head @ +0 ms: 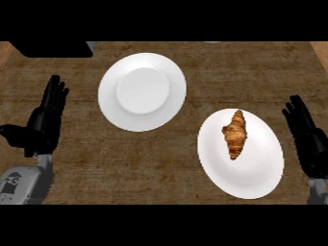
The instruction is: Pick the croissant from the plate and place it in the plate
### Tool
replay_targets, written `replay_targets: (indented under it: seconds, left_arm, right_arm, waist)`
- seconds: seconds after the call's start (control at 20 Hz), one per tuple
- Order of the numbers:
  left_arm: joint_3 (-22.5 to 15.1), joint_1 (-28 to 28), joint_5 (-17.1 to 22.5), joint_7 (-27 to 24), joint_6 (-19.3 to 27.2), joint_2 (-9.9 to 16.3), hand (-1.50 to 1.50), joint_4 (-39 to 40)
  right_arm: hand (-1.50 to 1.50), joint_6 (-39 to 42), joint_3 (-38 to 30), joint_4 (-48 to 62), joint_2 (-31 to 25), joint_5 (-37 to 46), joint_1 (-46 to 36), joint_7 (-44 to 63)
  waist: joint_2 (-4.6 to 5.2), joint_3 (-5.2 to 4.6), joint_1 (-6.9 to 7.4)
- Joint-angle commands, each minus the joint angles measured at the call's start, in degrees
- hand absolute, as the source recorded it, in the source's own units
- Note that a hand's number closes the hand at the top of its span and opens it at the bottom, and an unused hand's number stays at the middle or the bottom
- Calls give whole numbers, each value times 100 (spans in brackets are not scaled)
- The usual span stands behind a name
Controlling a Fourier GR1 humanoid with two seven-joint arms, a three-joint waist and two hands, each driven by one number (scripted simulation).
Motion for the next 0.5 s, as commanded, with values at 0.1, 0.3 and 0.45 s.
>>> replay_targets:
  seconds: [0.1, 0.3, 0.45]
  left_arm:
    - [-150, -422, -169, 278, -355, 380, 0, -297]
    - [-367, -541, -310, 292, -492, 454, 0, -386]
    - [-448, -728, -270, 458, -706, 556, 0, -505]
  right_arm:
    - [150, -401, 1130, 322, 617, 1211, -1327, -47]
    - [150, -563, 1476, 998, -851, 2928, -1508, 268]
    - [150, -1532, 2035, 1545, -235, 3993, -1832, 1070]
  waist:
    - [30, -37, 231]
    - [39, -317, 326]
    - [57, -93, 449]
